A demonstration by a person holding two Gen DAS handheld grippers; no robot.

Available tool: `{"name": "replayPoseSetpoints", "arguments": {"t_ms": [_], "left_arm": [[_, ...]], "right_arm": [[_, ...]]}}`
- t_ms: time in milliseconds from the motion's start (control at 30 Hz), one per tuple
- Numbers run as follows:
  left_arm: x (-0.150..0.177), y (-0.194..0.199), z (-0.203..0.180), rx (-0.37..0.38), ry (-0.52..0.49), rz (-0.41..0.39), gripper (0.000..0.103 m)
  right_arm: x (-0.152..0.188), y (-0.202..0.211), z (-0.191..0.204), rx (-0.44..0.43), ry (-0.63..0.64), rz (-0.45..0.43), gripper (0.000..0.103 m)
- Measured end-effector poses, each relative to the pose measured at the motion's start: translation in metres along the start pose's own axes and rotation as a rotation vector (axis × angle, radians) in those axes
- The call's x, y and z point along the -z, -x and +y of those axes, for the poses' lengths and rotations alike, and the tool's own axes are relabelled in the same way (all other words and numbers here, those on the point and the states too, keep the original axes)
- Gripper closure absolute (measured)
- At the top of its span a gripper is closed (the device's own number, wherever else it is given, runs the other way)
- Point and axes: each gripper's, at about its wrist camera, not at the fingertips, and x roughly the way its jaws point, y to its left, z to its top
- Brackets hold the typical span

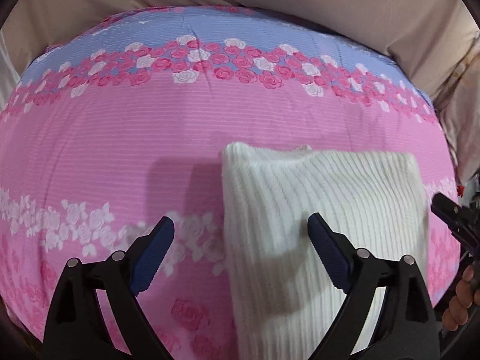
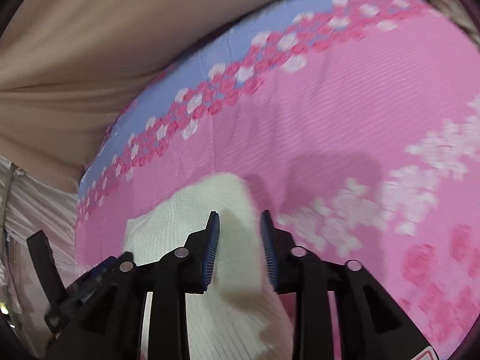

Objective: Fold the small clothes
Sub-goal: 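Grasp the folded sweater bundle with both grippers from opposite sides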

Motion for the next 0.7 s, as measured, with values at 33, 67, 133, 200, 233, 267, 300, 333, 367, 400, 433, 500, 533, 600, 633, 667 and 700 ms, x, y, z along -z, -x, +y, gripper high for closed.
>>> {"name": "replayPoseSetpoints", "arguments": {"t_ms": [33,67,133,200,233,267,300,333,367,400,433,500,533,600,633,667,700], "left_arm": [[0.009,0.009,0.004,0.016,-0.002,-0.002,0.015],[0.026,0.018,0.009,0.051,-0.014,0.013,0.014],[0.055,0.027,0.014,0.098,-0.02,0.055,0.013],[0.089,0.028,0.019,0.153,-0.009,0.115,0.012],[0.104,0.026,0.02,0.18,-0.001,0.15,0.012],[0.119,0.021,0.02,0.201,0.01,0.195,0.012],[0.131,0.014,0.018,0.22,0.014,0.233,0.015],[0.137,0.006,0.016,0.236,0.017,0.269,0.022],[0.141,-0.001,0.012,0.242,0.021,0.301,0.034],[0.138,0.001,0.01,0.233,0.015,0.281,0.063],[0.131,0.004,0.007,0.292,0.001,0.283,0.079],[0.12,0.014,0.009,0.293,0.015,0.281,0.083],[0.117,0.022,0.011,0.295,0.014,0.265,0.083],[0.115,0.037,0.017,0.293,0.0,0.235,0.09],[0.117,0.042,0.021,0.257,-0.016,0.219,0.095],[0.12,0.04,0.024,0.221,-0.024,0.221,0.095],[0.124,0.034,0.028,0.189,-0.023,0.238,0.095]], "right_arm": [[0.012,0.015,-0.007,0.004,0.001,-0.016,0.067],[0.025,0.029,-0.014,-0.005,-0.007,-0.021,0.063],[0.061,0.053,-0.03,-0.039,-0.049,-0.004,0.056],[0.103,0.065,-0.039,-0.061,-0.087,0.037,0.055],[0.121,0.067,-0.041,-0.073,-0.096,0.059,0.055],[0.138,0.067,-0.04,-0.085,-0.107,0.08,0.055],[0.156,0.063,-0.037,-0.106,-0.12,0.109,0.055],[0.165,0.058,-0.033,-0.127,-0.124,0.126,0.055],[0.172,0.051,-0.029,-0.139,-0.125,0.133,0.056],[0.176,0.042,-0.024,-0.119,-0.122,0.134,0.061],[0.176,0.036,-0.02,-0.106,-0.119,0.139,0.086],[0.169,0.038,-0.007,-0.135,-0.112,0.128,0.093],[0.164,0.051,0.005,-0.158,-0.081,0.091,0.094],[0.16,0.081,0.027,-0.197,-0.022,0.03,0.094],[0.161,0.093,0.033,-0.212,-0.011,0.012,0.094],[0.165,0.101,0.035,-0.217,-0.007,0.006,0.094],[0.169,0.1,0.034,-0.203,-0.008,0.015,0.094]]}}
